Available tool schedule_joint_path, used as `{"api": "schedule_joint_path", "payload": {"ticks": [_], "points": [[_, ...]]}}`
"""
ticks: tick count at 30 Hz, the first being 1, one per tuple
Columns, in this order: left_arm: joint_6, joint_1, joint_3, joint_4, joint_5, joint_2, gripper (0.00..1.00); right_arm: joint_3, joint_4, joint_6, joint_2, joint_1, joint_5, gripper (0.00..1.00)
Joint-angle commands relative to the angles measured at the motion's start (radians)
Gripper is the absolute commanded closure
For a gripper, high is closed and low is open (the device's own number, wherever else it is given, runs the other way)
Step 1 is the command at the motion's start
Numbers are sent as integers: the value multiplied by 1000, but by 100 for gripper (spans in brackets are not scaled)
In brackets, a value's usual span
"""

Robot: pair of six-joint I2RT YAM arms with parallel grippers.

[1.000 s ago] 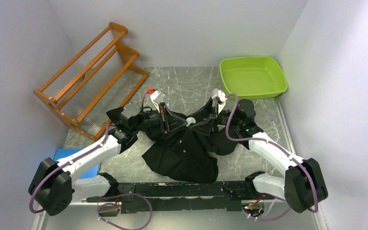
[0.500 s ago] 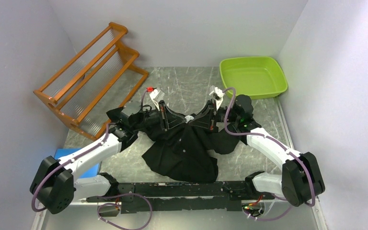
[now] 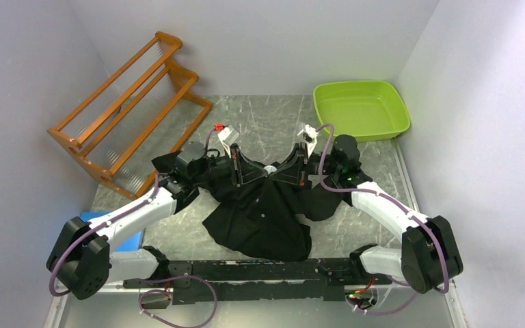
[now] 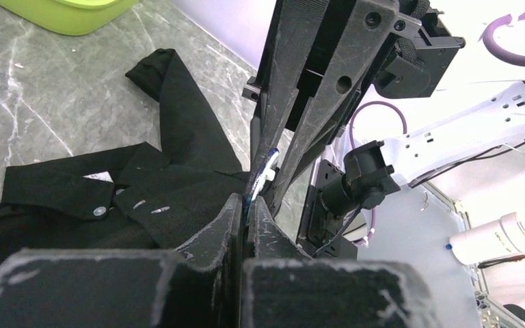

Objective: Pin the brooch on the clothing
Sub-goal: Pin the brooch to the clothes.

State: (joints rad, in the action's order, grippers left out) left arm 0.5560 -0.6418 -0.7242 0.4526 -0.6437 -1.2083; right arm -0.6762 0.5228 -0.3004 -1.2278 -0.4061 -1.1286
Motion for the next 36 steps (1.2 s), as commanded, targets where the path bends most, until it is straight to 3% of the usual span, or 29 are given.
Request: {"api": "schedule_joint_path", "payload": {"ticks": [1, 4, 7, 9, 12, 16, 21, 23, 29, 31, 36], "points": [[16, -15, -36, 65, -76, 10, 97, -37, 80, 8, 8, 4, 36, 79], [12, -15, -34, 53, -70, 20, 97, -28, 140, -24, 7, 3, 17, 60], [11, -15, -32, 49, -70, 27, 97, -36, 150, -36, -7, 4, -4, 58], [12, -14, -32, 51, -71, 30, 97, -41, 148, -35, -15, 3, -18, 62], [8, -15, -32, 44, -63, 36, 97, -45, 127, -21, -17, 3, -24, 78], [4, -15, -33, 39, -59, 44, 97, -49, 84, 14, -13, 3, -28, 83], [-6, -14, -33, 18, -45, 53, 97, -30, 42, 71, 21, 6, -36, 47], [-5, -15, -30, 22, -46, 57, 97, -10, 51, 78, 44, 12, -32, 42], [2, -14, -30, 35, -52, 48, 97, 2, 105, 35, 50, 26, -67, 50], [4, -14, -32, 35, -54, 45, 97, 3, 136, 5, 47, 27, -71, 58], [3, -14, -31, 35, -52, 50, 97, -24, 75, 46, 30, 26, -86, 59]]}}
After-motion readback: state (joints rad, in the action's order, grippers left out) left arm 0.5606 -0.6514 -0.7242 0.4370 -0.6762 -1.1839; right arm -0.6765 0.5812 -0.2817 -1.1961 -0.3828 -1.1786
